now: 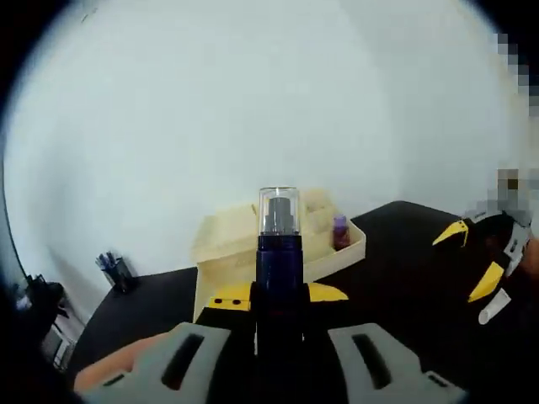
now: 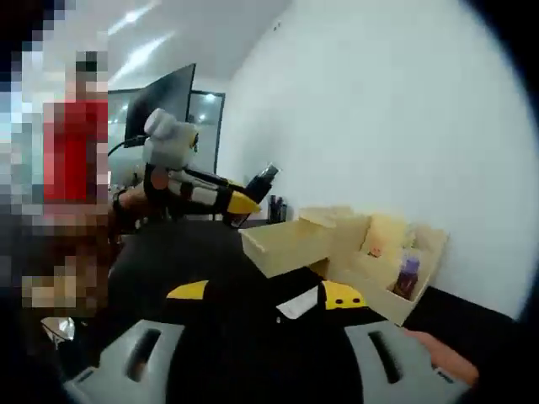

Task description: Open the drawer, pick up the cosmetic bottles from the table one by one, place them into the drawer, release the gripper, close the drawer, and move the gripper away

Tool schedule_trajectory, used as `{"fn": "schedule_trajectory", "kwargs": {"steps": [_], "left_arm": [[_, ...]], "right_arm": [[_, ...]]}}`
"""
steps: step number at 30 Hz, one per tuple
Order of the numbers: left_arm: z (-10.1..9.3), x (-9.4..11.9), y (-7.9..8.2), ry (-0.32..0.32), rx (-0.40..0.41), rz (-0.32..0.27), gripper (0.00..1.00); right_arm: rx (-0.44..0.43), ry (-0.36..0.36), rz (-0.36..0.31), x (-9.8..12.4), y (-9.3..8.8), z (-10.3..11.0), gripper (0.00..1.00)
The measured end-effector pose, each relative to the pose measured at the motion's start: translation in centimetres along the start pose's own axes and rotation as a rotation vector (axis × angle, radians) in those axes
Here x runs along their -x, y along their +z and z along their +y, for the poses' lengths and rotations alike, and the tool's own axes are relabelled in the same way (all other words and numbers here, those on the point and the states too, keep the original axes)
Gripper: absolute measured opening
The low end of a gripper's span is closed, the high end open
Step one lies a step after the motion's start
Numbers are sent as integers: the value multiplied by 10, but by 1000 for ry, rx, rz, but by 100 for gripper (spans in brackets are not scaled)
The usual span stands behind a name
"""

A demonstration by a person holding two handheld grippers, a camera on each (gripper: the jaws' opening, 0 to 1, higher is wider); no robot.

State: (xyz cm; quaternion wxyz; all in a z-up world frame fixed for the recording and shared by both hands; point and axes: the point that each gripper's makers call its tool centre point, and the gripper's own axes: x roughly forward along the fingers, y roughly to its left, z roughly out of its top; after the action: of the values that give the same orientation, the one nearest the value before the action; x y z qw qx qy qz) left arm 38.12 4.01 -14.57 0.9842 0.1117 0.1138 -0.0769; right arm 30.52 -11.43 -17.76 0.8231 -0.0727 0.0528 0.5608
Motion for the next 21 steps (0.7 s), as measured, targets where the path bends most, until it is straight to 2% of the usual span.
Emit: {"fn": "schedule_trajectory", "kwargs": {"steps": [2, 3, 5, 7, 10, 13, 15, 16, 17, 18, 21], "left_arm": [[11, -8, 3, 4, 15, 10, 16], [13, -11, 3, 7, 24, 14, 16], [16, -14, 3, 10, 33, 22, 16], [21, -18, 5, 18, 38, 27, 16], [28, -23, 5, 26, 59, 44, 16], [32, -28, 3, 27, 78, 64, 16], [36, -32, 1, 31, 91, 75, 16], [39, -35, 0, 38, 92, 84, 16], [40, -37, -1, 44, 90, 89, 16], [41, -40, -2, 50, 90, 94, 16], [40, -50, -9, 56, 92, 124, 16]], "right_arm": [[1, 64, 66, -3, 2, 6, 49], [15, 67, 86, -6, 7, 6, 50], [63, 59, 186, -9, 10, 3, 58], [100, 50, 212, -12, 20, 1, 56], [104, 81, 211, -15, 32, 3, 56], [100, 114, 157, -15, 42, 9, 55], [127, 119, 125, -14, 39, 10, 54], [146, 128, 125, -14, 38, 10, 52], [147, 122, 162, -16, 33, 7, 52], [155, 106, 157, -17, 33, 4, 52], [172, 118, 158, -16, 31, 5, 51]]}}
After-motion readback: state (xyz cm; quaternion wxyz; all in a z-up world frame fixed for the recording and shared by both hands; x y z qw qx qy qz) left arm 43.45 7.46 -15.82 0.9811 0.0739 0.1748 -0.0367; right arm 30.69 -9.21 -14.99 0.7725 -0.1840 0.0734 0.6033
